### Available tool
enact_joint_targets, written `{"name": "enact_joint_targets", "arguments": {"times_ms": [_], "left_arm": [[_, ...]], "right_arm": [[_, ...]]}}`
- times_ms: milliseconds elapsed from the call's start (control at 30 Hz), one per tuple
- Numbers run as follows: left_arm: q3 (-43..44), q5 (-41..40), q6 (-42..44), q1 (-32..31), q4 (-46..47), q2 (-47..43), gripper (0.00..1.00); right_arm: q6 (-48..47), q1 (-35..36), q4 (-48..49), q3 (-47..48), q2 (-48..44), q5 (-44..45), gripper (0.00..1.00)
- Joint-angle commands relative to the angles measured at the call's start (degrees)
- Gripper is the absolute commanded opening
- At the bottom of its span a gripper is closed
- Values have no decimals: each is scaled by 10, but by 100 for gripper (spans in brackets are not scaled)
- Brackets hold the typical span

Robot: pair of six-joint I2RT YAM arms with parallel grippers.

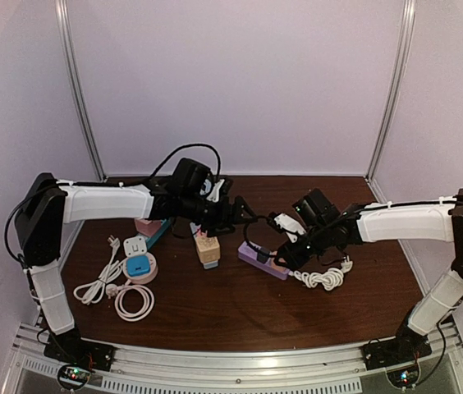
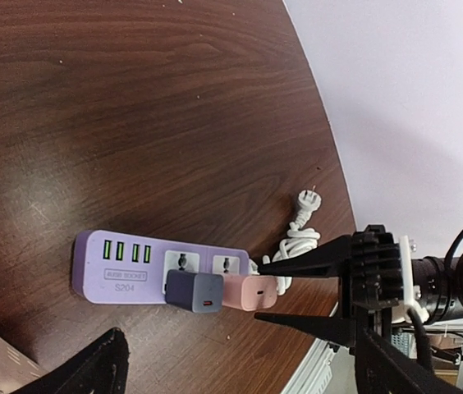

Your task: Pull the plug off the socket

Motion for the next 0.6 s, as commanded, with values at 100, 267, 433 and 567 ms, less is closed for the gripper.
{"name": "enact_joint_targets", "arguments": {"times_ms": [100,267,433,567], "left_arm": [[14,29,-20,-5,33,30,98],[17,33,-25,-9,35,37,98],[19,35,-29,-12,34,44,98],[19,34,-30,-14,34,48,98]], "right_arm": [[15,11,43,-31,-22,18,24],[26,15,74,-60,-51,40,15],[32,22,99,-75,-84,54,14],[30,36,104,-74,-89,76,14]]}}
